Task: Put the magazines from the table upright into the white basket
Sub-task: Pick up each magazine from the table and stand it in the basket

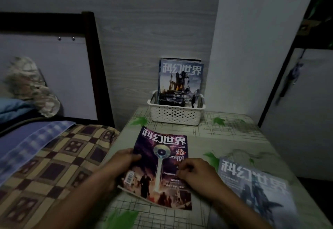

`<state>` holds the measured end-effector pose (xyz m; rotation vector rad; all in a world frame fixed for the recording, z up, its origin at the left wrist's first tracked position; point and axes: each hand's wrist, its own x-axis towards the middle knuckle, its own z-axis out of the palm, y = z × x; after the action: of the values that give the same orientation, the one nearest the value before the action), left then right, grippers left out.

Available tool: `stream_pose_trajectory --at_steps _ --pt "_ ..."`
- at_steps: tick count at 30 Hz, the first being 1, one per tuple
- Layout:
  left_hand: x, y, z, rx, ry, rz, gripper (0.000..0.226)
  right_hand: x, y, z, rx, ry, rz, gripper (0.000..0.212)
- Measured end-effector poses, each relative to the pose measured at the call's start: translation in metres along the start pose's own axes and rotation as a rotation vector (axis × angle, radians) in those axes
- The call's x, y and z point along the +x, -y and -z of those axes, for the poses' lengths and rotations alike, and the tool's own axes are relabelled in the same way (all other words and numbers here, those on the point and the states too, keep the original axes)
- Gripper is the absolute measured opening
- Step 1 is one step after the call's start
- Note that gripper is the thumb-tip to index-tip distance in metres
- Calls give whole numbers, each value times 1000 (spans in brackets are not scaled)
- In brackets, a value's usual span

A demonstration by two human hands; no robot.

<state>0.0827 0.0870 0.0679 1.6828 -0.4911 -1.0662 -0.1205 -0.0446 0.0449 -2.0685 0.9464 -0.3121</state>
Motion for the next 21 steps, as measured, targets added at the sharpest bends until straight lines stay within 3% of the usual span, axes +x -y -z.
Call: stream_pose_trajectory --at_steps 2,5,6,8,10,12,16,21 --pt "-4 4 -12 78 -51 -167 31 -1 0 9 258 -4 -103 26" --pt "-15 0 -11 -18 24 -423 39 -1 2 27 625 -45 -199 62" --pt "-19 -3 -10 -48 65 -503 39 -2 5 33 694 -61 -192 62" --pt "-24 -12 -10 -73 120 -628 34 -2 16 43 775 -118 -90 38" --pt "-24 -22 -11 -108 84 -706 32 -2 33 53 709 -200 75 19" --pt "-19 -32 -16 -135 25 -729 29 -1 46 64 642 -275 188 18" --pt "-12 -37 -31 48 -84 -739 53 3 46 79 514 -315 180 18" --pt "5 -18 -28 264 -196 -838 41 10 26 81 401 -350 172 17"
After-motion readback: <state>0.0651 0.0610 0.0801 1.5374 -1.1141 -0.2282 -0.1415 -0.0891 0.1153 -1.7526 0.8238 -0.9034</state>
